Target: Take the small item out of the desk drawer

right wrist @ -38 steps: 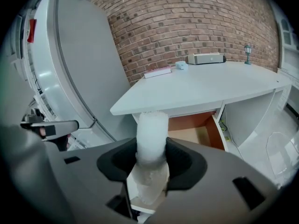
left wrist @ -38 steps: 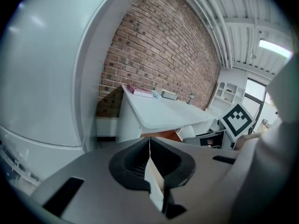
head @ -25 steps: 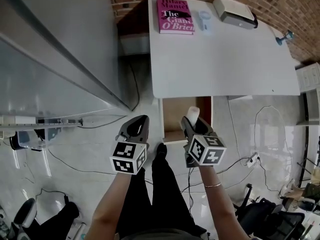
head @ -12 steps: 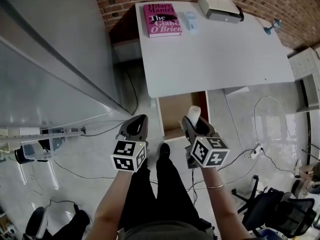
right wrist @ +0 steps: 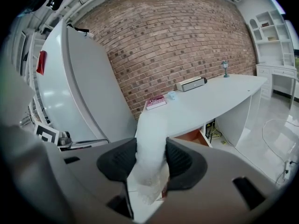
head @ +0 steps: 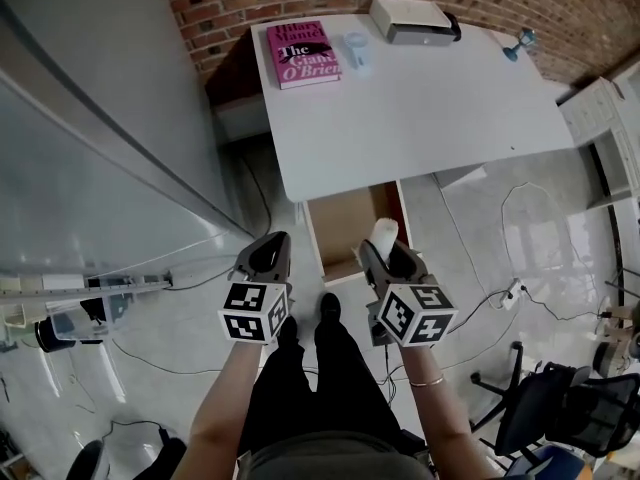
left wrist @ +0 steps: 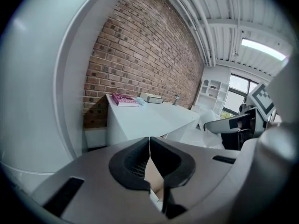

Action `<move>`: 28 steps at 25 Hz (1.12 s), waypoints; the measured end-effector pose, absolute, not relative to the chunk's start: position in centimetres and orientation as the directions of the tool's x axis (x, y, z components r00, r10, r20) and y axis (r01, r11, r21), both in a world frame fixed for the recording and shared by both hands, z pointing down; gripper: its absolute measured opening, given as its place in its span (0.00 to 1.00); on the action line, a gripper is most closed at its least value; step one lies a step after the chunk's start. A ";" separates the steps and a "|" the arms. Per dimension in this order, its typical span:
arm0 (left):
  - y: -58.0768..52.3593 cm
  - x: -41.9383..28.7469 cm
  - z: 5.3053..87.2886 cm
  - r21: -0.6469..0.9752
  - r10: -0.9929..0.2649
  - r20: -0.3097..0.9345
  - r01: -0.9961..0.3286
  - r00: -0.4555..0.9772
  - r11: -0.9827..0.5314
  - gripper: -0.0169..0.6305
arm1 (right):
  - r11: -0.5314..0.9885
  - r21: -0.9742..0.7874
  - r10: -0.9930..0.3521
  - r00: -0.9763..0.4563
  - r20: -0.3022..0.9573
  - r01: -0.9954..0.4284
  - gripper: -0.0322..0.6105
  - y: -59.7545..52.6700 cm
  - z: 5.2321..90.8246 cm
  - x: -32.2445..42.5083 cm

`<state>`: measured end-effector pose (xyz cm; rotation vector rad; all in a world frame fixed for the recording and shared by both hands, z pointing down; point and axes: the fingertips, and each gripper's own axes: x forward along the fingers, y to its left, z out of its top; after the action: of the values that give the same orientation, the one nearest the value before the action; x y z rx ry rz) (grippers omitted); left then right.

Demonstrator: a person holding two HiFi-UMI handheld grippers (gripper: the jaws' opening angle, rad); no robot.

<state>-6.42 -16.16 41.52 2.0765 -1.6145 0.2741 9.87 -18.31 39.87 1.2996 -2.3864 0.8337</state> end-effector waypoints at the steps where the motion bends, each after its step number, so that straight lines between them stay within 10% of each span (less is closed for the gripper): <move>1: -16.1 -6.3 41.4 0.255 -0.851 0.442 -0.950 0.283 -0.183 0.06 | 0.420 -0.346 -0.669 -0.544 0.506 -0.839 0.33 -18.2 39.6 10.0; 28: -14.5 -5.4 38.2 0.207 -0.848 0.408 -0.938 0.340 -0.277 0.06 | 0.379 -0.336 -0.767 -0.496 0.408 -0.862 0.33 -15.1 35.0 12.1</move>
<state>-5.38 -14.52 38.17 2.2026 -1.5696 0.3029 12.15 -15.10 34.97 1.4654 -2.4498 0.7688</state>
